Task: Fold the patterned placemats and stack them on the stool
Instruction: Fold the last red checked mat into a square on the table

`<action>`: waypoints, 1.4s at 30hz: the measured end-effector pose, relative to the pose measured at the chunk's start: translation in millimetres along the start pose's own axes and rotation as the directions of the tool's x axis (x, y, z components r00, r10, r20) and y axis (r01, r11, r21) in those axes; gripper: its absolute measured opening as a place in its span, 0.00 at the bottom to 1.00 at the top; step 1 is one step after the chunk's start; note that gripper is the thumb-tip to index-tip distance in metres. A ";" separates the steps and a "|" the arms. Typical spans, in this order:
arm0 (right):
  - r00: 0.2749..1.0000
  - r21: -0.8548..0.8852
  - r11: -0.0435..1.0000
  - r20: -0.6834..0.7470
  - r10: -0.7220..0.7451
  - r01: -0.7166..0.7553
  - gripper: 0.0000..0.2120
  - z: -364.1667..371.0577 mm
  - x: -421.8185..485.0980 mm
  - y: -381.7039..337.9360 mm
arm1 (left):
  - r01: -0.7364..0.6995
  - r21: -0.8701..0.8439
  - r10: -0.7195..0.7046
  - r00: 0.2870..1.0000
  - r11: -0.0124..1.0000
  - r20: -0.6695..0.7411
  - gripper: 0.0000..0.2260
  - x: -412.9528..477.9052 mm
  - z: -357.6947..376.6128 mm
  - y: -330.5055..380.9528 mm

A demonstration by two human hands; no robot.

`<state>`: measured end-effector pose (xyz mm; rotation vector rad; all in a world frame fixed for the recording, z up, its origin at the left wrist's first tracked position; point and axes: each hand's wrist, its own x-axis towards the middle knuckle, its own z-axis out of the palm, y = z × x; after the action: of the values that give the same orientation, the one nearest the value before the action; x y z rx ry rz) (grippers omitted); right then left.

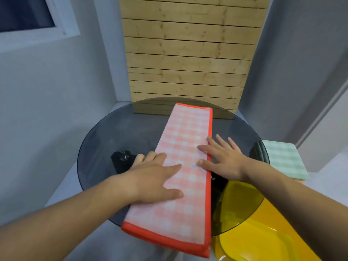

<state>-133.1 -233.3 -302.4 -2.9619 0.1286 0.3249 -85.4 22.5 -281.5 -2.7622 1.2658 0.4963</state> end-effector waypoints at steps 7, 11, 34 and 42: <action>0.986 -0.041 0.995 -0.140 0.085 -0.091 0.30 0.1 -4.4 -0.6 | -0.201 -0.024 0.201 0.979 0.979 -0.013 0.37 -6.9 28.7 -21.0; 0.957 0.114 0.986 -0.279 -0.087 0.122 0.21 1.7 -25.0 -18.2 | -0.147 0.050 0.149 0.988 0.988 -0.045 0.38 -2.0 34.8 -12.9; 0.874 0.152 0.885 -0.296 -0.384 0.441 0.24 50.0 -119.3 -21.3 | -0.314 0.179 0.316 0.949 0.932 0.019 0.35 -26.0 35.0 3.4; 0.800 0.154 0.837 -0.424 -0.424 0.525 0.14 58.6 -131.9 -24.8 | -0.333 0.128 0.331 0.943 0.934 0.034 0.36 -37.5 38.5 5.3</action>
<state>-271.0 -190.1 -326.0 -2.6219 -0.4967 -0.3080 -122.4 53.5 -305.7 -2.4422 1.7079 0.4290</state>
